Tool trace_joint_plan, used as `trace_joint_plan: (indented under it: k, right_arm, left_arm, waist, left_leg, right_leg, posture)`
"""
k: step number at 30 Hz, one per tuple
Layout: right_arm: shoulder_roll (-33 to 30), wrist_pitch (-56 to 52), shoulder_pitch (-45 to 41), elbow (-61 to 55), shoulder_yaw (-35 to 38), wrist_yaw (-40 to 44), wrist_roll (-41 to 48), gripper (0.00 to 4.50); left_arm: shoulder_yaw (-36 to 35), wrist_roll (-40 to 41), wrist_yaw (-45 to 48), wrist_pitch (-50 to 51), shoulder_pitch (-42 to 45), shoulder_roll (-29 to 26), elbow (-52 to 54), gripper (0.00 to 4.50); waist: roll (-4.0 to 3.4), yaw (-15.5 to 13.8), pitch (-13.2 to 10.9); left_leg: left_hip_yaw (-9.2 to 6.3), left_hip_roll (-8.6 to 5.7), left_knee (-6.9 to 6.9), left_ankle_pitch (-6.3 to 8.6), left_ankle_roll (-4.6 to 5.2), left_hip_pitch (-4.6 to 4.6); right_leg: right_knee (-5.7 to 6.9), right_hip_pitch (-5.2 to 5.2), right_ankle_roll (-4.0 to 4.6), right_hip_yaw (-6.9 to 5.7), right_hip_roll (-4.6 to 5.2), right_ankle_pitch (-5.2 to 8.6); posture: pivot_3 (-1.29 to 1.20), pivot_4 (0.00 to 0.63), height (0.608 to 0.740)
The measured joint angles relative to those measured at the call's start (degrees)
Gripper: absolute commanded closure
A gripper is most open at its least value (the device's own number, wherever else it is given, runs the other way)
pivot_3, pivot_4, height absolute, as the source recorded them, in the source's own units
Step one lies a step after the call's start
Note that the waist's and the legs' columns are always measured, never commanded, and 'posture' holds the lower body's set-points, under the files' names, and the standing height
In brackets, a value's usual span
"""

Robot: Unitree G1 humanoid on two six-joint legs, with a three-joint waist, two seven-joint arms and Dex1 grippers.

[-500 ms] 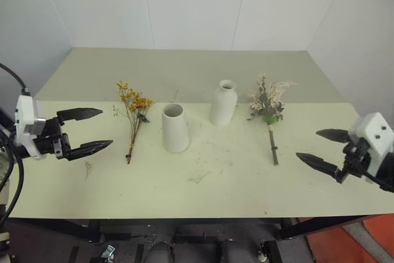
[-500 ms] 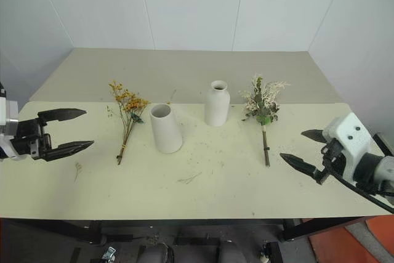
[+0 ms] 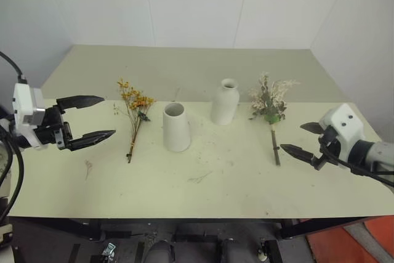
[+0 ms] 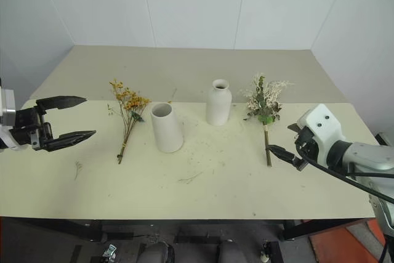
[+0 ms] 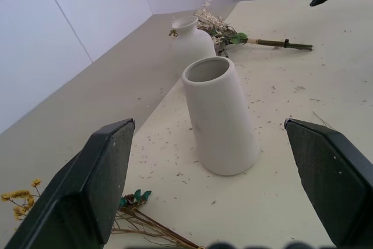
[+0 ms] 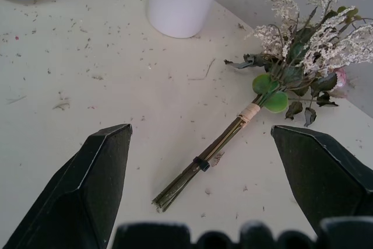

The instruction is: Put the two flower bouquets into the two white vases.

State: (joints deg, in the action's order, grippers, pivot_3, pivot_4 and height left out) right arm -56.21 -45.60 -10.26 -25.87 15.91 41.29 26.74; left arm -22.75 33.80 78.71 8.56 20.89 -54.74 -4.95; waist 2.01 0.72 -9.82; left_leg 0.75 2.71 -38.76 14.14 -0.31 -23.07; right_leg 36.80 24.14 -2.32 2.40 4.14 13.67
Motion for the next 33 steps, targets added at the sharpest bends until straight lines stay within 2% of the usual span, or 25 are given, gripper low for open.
trace_joint_plan:
  k: [4, 7, 11, 15, 23, 26, 33]
  right_arm:
    - [1.81, -6.92, -11.31, 6.23, -7.05, -4.27, -2.02, 0.00]
    - [6.40, -12.72, -21.42, 14.89, -13.35, -9.11, -5.42, 0.00]
    - [12.92, -17.02, -29.66, 24.94, -17.44, -13.12, -8.10, 0.00]
    - [16.76, -18.44, -34.55, 33.33, -19.54, -15.65, -10.86, 0.00]
    - [18.72, -18.55, -38.10, 43.34, -20.04, -17.07, -14.68, 0.00]
    - [19.76, -17.85, -39.35, 46.45, -20.04, -16.40, -15.01, 0.60]
    - [22.64, -14.44, -43.54, 54.47, -21.59, -14.27, -16.66, 3.13]
  left_arm:
    - [3.63, -1.10, -0.38, -1.26, 6.18, 0.44, 0.18, 0.01]
    - [8.13, -3.54, -0.39, -3.17, 12.67, 0.98, 0.39, 0.01]
    - [13.33, -6.20, -0.45, -4.92, 18.05, 4.05, 0.30, 0.01]
    - [16.87, -7.24, -0.58, -5.03, 19.33, 7.23, 0.19, 0.01]
    - [17.17, -7.19, -1.75, -4.62, 18.79, 7.72, 1.51, 0.01]
    - [17.09, -7.17, -1.84, -4.49, 18.16, 7.56, 2.07, 0.00]
    - [16.85, -6.78, -2.83, -3.13, 17.02, 6.73, 3.54, 0.00]
  waist:
    - [0.00, 0.24, 0.00]
    - [0.00, 0.27, 0.00]
    - [-0.01, 0.14, 0.00]
    - [-0.01, 0.12, 0.00]
    - [-0.02, 0.21, -0.01]
    - [-0.02, 0.52, -0.01]
    - [-0.03, 1.12, -0.02]
  left_leg:
    - [0.01, 0.00, -0.05, 0.00, 0.00, 0.00]
    - [0.00, 0.01, -0.01, 0.00, 0.00, -0.06]
    - [-0.01, 0.00, 0.00, -0.01, 0.01, -0.23]
    - [-0.01, 0.00, -0.01, -0.01, 0.02, -0.31]
    - [-0.01, 0.00, -0.02, -0.01, 0.02, -0.26]
    - [-0.01, 0.01, -0.01, -0.01, 0.02, -0.19]
    - [-0.02, 0.01, -0.01, -0.01, 0.02, -0.22]
  right_leg:
    - [0.00, 0.00, 0.02, 0.03, -0.05, -0.04]
    - [-0.01, 0.07, 0.04, 0.05, -0.09, -0.05]
    - [-0.02, 0.21, 0.04, 0.05, -0.09, -0.06]
    - [-0.04, 0.24, 0.02, 0.03, -0.07, -0.06]
    - [0.03, 0.25, 0.02, 0.04, -0.08, -0.07]
    - [0.11, 0.24, 0.03, 0.06, -0.10, -0.08]
    - [0.09, 0.25, 0.03, 0.06, -0.10, -0.08]
  posture:
    - [0.00, 0.150, 0.740]
    - [0.00, 0.150, 0.740]
    - [0.00, 0.150, 0.740]
    - [0.00, 0.150, 0.740]
    - [0.00, 0.150, 0.740]
    - [0.00, 0.150, 0.740]
    - [0.00, 0.150, 0.740]
